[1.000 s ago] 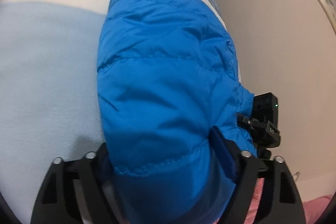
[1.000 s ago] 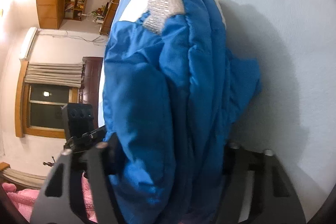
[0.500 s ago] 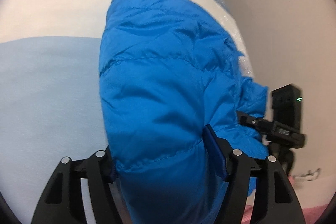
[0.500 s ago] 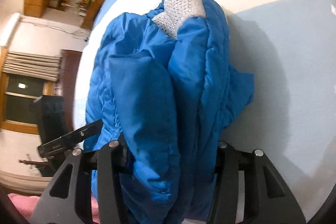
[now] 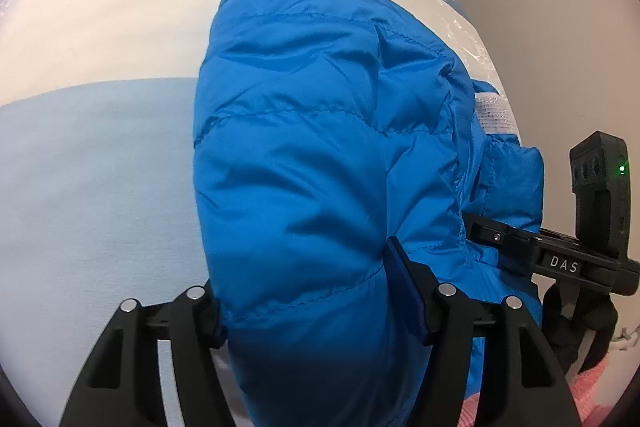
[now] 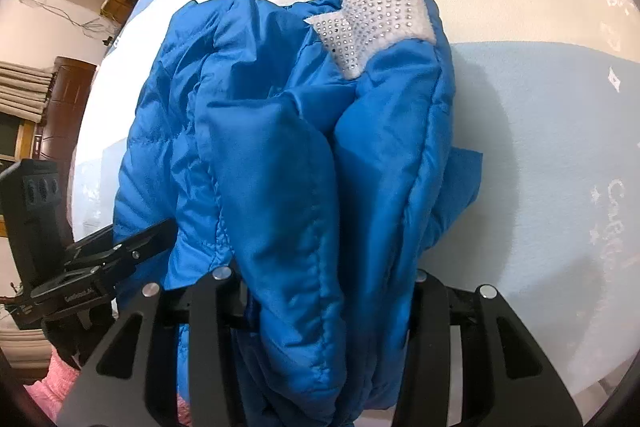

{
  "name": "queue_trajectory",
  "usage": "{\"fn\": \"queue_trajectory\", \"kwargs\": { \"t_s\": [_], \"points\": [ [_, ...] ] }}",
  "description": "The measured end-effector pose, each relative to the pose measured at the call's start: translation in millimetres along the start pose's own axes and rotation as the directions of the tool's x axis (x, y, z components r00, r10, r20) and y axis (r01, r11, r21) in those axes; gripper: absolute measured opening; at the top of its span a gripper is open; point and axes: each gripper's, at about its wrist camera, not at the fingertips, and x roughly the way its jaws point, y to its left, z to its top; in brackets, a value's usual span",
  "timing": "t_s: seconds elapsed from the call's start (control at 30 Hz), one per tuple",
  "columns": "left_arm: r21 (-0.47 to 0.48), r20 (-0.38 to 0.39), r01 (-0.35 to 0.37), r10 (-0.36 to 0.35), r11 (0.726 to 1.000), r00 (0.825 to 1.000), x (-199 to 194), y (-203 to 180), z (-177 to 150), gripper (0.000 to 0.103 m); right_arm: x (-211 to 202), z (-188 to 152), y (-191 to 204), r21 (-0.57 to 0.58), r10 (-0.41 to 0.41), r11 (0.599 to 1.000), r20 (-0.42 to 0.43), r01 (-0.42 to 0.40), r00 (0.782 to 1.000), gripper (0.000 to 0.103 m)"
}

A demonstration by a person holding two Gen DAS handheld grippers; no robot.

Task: Fold large clothes

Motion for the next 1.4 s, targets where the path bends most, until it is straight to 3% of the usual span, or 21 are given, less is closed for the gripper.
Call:
{"fn": "queue_trajectory", "kwargs": {
  "t_s": [0.17, 0.37, 0.6, 1.1, 1.4],
  "points": [
    [-0.021, -0.003, -0.037, 0.037, 0.999, 0.999, 1.9, -0.2, 9.1, 0.065, 7.0, 15.9, 26.1, 0.002, -0.035, 0.999, 0.012, 0.035, 0.999, 0.042],
    [-0.021, -0.002, -0.090, 0.090, 0.996, 0.996, 14.0, -15.6, 13.8, 0.065, 15.9, 8.8, 57.1, 0.000, -0.082, 0.997, 0.028, 0.082, 0.996, 0.042],
    [-0.022, 0.007, -0.105, 0.105, 0.994, 0.994, 21.4, -21.8, 17.1, 0.065, 13.0, -1.7, 67.7, 0.004, -0.100, 0.995, 0.040, 0.100, 0.994, 0.042],
    [-0.030, 0.062, -0.074, 0.076, 0.997, 0.995, -7.3, -16.4, 8.6, 0.052, -2.5, -11.2, 85.3, -0.046, -0.104, 0.993, 0.095, 0.108, 0.990, 0.036],
    [-0.034, 0.169, -0.099, 0.104, 0.994, 0.980, -49.2, -3.6, 38.4, 0.051, -17.5, 24.5, 119.7, -0.136, -0.103, 0.983, 0.173, 0.127, 0.980, 0.036]
  ]
}}
